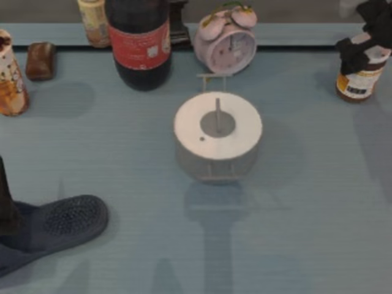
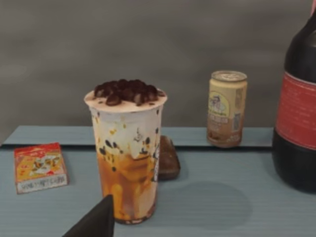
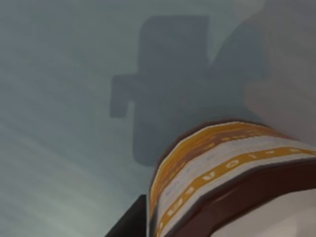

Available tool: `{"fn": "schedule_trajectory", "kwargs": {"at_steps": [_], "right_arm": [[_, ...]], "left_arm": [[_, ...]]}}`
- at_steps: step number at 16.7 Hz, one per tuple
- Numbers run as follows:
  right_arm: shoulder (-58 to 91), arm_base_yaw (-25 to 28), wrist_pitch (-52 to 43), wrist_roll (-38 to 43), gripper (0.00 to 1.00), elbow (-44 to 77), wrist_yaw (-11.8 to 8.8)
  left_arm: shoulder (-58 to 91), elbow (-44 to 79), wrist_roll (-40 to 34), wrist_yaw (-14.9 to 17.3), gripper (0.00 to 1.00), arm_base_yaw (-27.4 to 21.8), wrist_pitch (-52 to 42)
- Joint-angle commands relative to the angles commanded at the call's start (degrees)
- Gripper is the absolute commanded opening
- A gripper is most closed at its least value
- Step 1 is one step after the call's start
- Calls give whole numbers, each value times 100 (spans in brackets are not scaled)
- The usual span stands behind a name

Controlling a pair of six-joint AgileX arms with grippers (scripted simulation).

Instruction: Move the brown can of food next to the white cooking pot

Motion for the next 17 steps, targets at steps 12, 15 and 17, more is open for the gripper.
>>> {"fn": "schedule_trajectory", "kwargs": {"at_steps": [12, 15, 17], "right_arm": [[-2301, 49, -109, 38, 0, -2135, -14], [-2898, 79, -154, 33, 0, -2722, -25], [-2991, 85, -164, 32, 0, -2814, -28]], "left_arm": [[0, 0, 0, 0, 100, 0, 0], [0, 0, 0, 0, 100, 0, 0], [0, 0, 0, 0, 100, 0, 0]]}}
